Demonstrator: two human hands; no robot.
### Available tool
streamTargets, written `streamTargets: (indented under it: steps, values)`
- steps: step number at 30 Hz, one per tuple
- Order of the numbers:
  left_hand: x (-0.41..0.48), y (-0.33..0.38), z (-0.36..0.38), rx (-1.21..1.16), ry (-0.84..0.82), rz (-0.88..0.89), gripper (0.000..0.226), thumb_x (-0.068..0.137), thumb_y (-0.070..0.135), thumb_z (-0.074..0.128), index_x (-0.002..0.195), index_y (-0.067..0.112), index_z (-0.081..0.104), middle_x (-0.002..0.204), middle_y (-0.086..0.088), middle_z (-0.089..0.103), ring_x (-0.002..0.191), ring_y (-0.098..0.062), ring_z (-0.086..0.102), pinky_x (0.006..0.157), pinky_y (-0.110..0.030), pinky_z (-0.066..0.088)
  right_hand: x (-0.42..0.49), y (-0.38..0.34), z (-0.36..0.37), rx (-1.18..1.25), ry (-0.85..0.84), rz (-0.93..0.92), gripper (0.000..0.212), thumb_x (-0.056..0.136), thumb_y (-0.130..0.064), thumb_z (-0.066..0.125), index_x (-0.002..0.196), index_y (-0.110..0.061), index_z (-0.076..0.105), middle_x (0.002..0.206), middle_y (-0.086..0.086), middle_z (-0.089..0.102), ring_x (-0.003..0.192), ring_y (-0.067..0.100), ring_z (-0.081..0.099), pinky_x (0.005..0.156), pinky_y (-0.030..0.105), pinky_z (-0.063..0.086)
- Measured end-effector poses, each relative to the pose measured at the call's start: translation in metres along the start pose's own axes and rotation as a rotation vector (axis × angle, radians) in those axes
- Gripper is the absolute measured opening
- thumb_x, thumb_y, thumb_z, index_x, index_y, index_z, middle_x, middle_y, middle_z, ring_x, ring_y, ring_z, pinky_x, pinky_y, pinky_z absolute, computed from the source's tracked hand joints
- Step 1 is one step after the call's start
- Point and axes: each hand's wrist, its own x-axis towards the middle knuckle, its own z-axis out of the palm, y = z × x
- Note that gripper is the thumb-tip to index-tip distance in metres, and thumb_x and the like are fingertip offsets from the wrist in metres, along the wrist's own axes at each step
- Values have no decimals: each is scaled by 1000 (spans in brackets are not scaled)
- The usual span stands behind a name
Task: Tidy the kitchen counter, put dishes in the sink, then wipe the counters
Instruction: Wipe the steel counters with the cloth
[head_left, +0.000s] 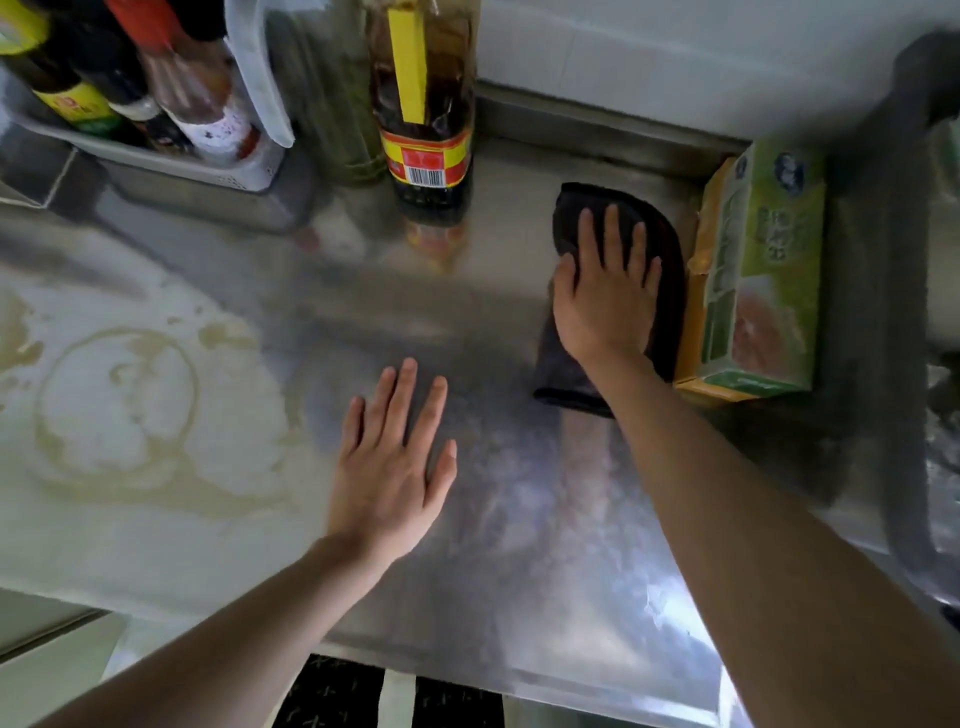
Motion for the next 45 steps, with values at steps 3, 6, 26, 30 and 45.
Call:
streamTargets:
  steps: [3, 6, 26, 30, 45]
  values:
    - [0, 0, -2, 16, -12, 2, 57, 95, 41, 21, 143, 13, 26, 151, -17, 24, 139, -32, 23, 108, -45, 16, 0, -6, 0, -8, 8, 7, 53, 100, -38, 19, 150, -23, 13, 158, 5, 9, 145, 30, 4, 115, 48, 6]
    - [0, 0, -4, 22, -40, 3, 57, 96, 43, 12, 144, 14, 24, 152, -17, 22, 140, -31, 21, 109, -45, 14, -37, -15, 3, -18, 2, -180, 53, 98, -37, 21, 148, -21, 20, 156, 5, 18, 143, 33, 14, 113, 50, 14]
    - [-2, -1, 2, -41, 30, 2, 57, 94, 41, 28, 144, 15, 26, 153, -14, 20, 141, -28, 16, 110, -45, 15, 26, -54, 4, -58, -71, -282, 53, 98, -37, 22, 149, -26, 13, 158, 1, 9, 145, 28, 5, 115, 47, 7]
    - [-3, 1, -8, -102, 52, -21, 51, 93, 36, 33, 137, 11, 40, 148, -13, 34, 137, -26, 29, 109, -47, 27, -39, -68, 10, -58, -97, -430, 54, 96, -37, 20, 148, -23, 23, 156, 4, 20, 142, 34, 17, 112, 51, 17]
    - [-130, -134, -11, -127, 154, -456, 51, 90, 28, 27, 132, 3, 41, 144, -19, 36, 131, -35, 34, 103, -50, 28, -108, -91, 20, -89, -97, -459, 54, 94, -39, 23, 145, -25, 30, 154, 2, 26, 140, 31, 24, 110, 49, 23]
